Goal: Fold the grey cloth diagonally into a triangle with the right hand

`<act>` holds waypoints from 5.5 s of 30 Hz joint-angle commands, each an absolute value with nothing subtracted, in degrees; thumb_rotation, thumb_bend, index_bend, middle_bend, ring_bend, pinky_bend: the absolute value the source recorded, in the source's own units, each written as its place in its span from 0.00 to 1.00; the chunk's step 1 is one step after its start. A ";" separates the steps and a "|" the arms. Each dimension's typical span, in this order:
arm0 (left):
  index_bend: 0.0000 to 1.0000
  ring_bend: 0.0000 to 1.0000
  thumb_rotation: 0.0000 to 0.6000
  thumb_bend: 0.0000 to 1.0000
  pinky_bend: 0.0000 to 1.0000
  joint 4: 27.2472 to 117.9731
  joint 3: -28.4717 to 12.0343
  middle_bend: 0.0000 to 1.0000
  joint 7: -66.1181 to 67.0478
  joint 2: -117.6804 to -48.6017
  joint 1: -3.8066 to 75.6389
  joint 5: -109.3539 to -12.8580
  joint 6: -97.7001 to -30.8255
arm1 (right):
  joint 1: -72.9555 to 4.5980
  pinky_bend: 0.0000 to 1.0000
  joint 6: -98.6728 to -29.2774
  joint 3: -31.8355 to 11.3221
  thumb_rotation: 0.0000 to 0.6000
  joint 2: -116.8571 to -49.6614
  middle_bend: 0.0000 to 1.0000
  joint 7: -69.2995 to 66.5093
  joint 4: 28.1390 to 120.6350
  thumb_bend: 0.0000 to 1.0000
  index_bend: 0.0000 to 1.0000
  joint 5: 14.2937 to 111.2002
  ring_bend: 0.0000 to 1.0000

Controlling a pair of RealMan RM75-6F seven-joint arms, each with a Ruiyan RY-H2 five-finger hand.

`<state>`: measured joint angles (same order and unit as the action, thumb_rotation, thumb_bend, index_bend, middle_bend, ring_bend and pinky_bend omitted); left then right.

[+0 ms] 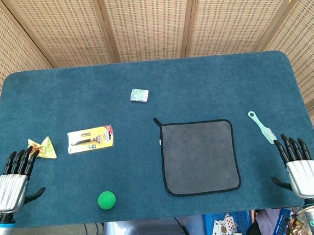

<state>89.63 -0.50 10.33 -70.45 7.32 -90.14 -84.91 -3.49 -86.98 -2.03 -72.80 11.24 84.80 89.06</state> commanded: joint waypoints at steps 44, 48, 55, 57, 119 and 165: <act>0.00 0.00 1.00 0.17 0.00 90.64 -0.22 0.00 9.56 -69.81 7.05 -90.93 -85.62 | -3.93 0.00 -84.67 1.80 1.00 -74.13 0.00 15.03 88.26 0.01 0.00 93.98 0.00; 0.00 0.00 1.00 0.17 0.00 90.67 -0.18 0.00 9.15 -69.70 7.00 -91.07 -85.75 | -4.24 0.00 -83.73 2.51 1.00 -77.44 0.00 16.52 87.20 0.01 0.01 94.98 0.00; 0.00 0.00 1.00 0.17 0.00 90.71 -0.02 0.00 8.96 -69.71 7.02 -91.35 -85.68 | -5.53 0.00 -80.42 3.01 1.00 -83.86 0.00 18.84 84.51 0.01 0.05 95.21 0.00; 0.00 0.00 1.00 0.17 0.00 90.72 -0.03 0.00 9.03 -69.74 7.01 -91.37 -85.71 | -5.76 0.00 -80.11 2.88 1.00 -84.78 0.00 18.87 84.13 0.01 0.05 95.10 0.00; 0.00 0.00 1.00 0.17 0.00 90.80 -0.19 0.00 9.63 -70.15 7.41 -90.47 -84.54 | -8.70 0.00 -74.23 0.98 1.00 -90.99 0.00 14.77 74.37 0.56 0.05 86.97 0.00; 0.00 0.00 1.00 0.17 0.00 90.86 -0.16 0.00 9.35 -70.26 7.50 -90.57 -84.53 | -10.08 0.00 -77.09 -1.05 1.00 -93.94 0.15 12.25 70.39 0.51 0.65 87.52 0.00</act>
